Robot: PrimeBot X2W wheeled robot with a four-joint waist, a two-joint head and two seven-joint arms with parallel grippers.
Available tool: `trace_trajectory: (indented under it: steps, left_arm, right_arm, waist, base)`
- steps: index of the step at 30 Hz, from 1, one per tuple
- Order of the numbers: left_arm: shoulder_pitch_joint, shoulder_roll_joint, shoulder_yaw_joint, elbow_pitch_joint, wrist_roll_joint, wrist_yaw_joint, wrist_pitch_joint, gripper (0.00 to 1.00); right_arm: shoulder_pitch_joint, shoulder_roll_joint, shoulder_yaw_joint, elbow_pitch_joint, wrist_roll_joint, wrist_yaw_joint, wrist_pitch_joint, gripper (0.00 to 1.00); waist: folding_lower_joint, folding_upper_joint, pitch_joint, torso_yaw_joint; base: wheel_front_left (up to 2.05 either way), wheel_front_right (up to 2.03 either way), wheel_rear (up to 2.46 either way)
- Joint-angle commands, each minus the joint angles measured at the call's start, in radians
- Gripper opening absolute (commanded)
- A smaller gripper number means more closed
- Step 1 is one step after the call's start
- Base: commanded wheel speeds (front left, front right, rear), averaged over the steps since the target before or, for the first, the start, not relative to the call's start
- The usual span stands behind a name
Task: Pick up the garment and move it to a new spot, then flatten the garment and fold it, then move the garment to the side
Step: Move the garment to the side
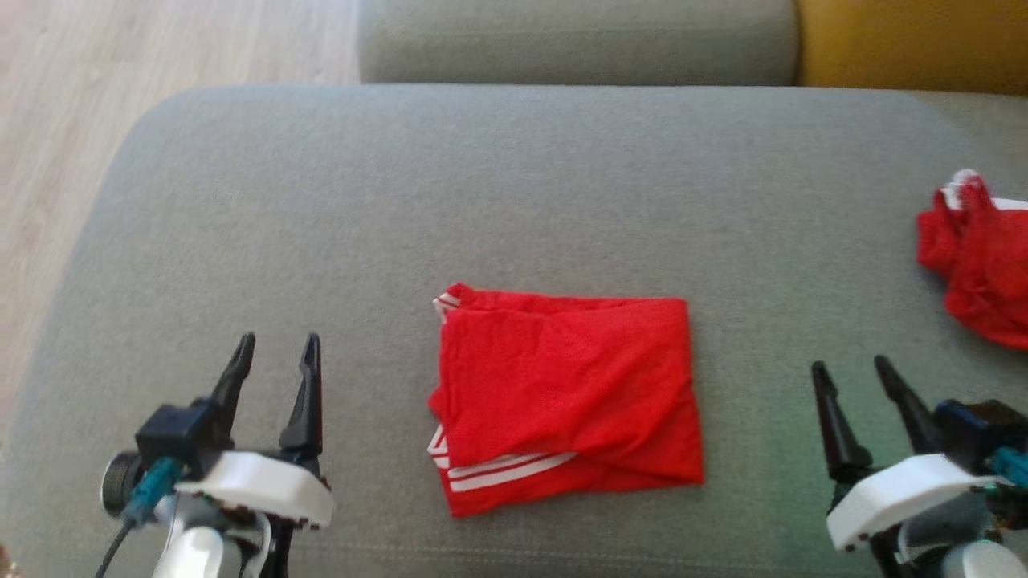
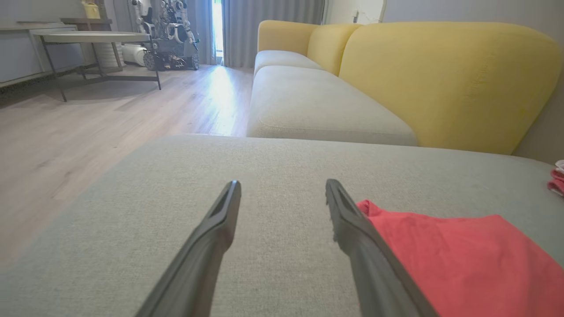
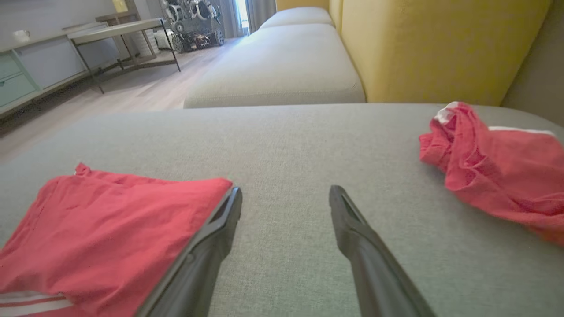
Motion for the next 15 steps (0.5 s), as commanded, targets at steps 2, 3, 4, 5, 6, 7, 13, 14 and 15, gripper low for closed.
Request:
trace_trajectory:
  steps: [2,3,4,5,6,7,13,14,15]
  left_arm:
    - [-0.07,0.0,0.024,-0.03,-0.003,-0.009,-0.017,1.0]
    - [-0.08,-0.003,0.021,-0.027,-0.002,-0.012,-0.02,1.0]
    - [-0.09,-0.006,0.017,-0.025,-0.001,-0.014,-0.024,1.0]
    - [-0.099,-0.011,0.014,-0.024,0.0,-0.015,-0.027,1.0]
    - [-0.108,-0.015,0.011,-0.022,0.001,-0.017,-0.031,1.0]
    - [-0.116,-0.018,0.01,-0.02,0.0,-0.019,-0.034,1.0]
    - [-0.16,-0.041,0.008,0.001,0.001,-0.029,-0.05,1.0]
    - [-0.164,-0.044,0.008,0.003,0.002,-0.031,-0.052,1.0]
    - [-0.168,-0.046,0.007,0.005,0.004,-0.033,-0.053,1.0]
  right_arm:
    - [-0.059,-0.004,0.039,-0.012,0.0,0.004,0.021,1.0]
    - [-0.067,-0.002,0.048,0.001,0.002,0.004,0.034,1.0]
    - [-0.077,0.0,0.058,0.012,0.004,0.004,0.042,1.0]
    - [-0.087,0.0,0.068,0.023,0.004,0.004,0.049,1.0]
    - [-0.097,0.002,0.079,0.037,0.006,0.004,0.057,1.0]
    - [-0.108,0.004,0.092,0.052,0.008,0.004,0.065,1.0]
    - [-0.169,0.02,0.16,0.173,0.026,0.004,0.12,1.0]
    - [-0.179,0.023,0.166,0.194,0.03,0.004,0.127,1.0]
    - [-0.187,0.026,0.17,0.216,0.029,0.004,0.137,1.0]
  waist:
    - [0.0,0.0,0.038,0.043]
    - [0.0,0.0,0.047,0.055]
    - [0.0,0.0,0.056,0.065]
    - [0.0,0.0,0.065,0.075]
    - [0.0,0.0,0.073,0.084]
    - [0.0,0.0,0.081,0.091]
    - [0.0,0.0,0.113,0.128]
    - [0.0,0.0,0.117,0.133]
    - [0.0,0.0,0.12,0.137]
  base:
    - [0.0,0.0,0.0]
    - [0.0,0.0,0.0]
    - [0.0,0.0,0.0]
    - [0.0,0.0,0.0]
    - [0.0,0.0,0.0]
    - [0.0,0.0,0.0]
    - [0.0,0.0,0.0]
    - [0.0,0.0,0.0]
    - [0.0,0.0,0.0]
